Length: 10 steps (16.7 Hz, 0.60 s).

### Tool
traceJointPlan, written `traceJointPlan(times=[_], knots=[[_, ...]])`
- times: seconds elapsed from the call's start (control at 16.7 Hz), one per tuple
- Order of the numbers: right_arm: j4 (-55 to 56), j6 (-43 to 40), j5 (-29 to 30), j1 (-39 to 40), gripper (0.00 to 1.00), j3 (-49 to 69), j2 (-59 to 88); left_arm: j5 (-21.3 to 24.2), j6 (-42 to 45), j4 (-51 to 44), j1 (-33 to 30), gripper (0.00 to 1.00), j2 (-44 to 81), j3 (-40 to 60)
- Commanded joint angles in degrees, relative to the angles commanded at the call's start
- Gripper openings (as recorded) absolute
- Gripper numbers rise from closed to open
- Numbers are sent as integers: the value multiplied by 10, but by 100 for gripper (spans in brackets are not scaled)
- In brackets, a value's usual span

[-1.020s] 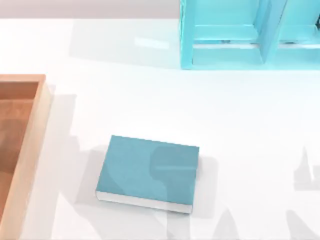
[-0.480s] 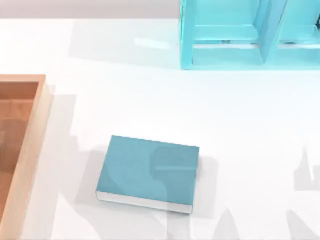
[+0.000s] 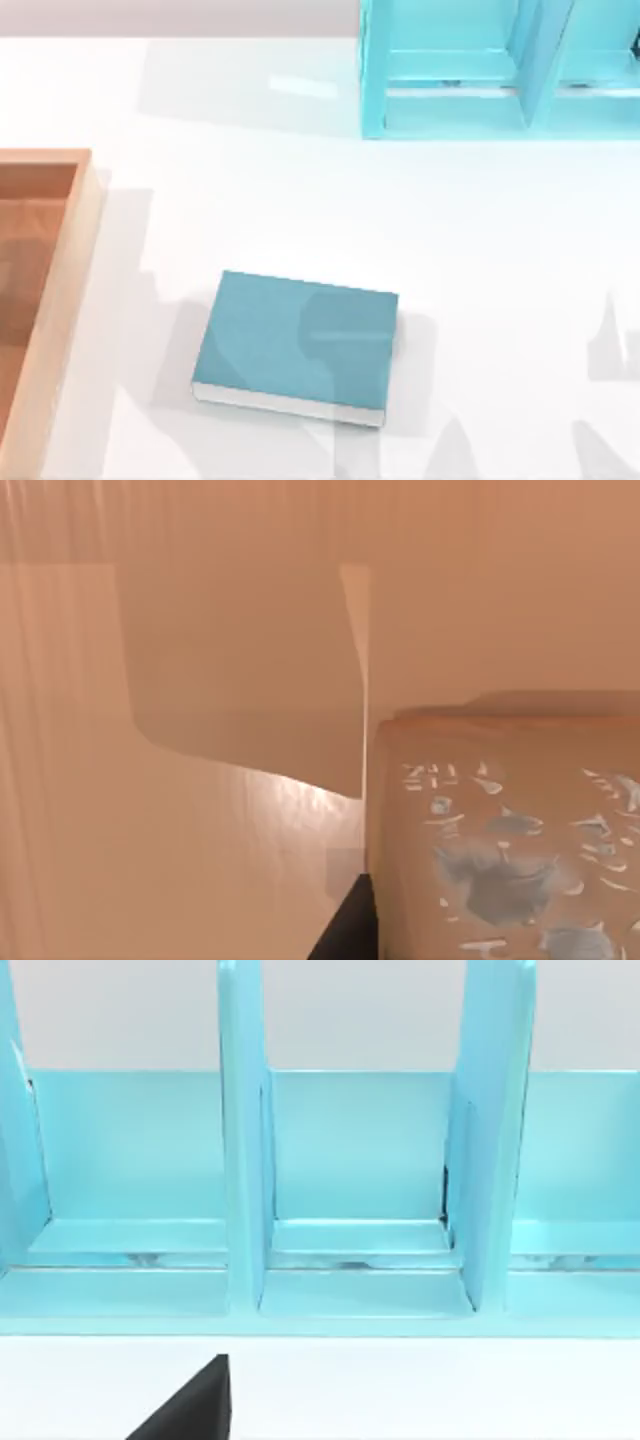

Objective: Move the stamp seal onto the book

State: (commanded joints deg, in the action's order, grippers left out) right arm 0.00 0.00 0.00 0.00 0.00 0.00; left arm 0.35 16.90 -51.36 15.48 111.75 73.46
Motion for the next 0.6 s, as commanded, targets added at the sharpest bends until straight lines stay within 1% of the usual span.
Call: traceJointPlan(times=[0.18,0.36,0.48,0.6], knots=[[0,0,0,0,100,0,0,1,0,-7,4,0,-2,7],[0,0,0,0,100,0,0,5,-10,-50,11,0,-7,44],[0,0,0,0,100,0,0,7,-32,-95,-13,0,-14,82],[0,0,0,0,100,0,0,7,-68,-148,-55,0,-24,126]])
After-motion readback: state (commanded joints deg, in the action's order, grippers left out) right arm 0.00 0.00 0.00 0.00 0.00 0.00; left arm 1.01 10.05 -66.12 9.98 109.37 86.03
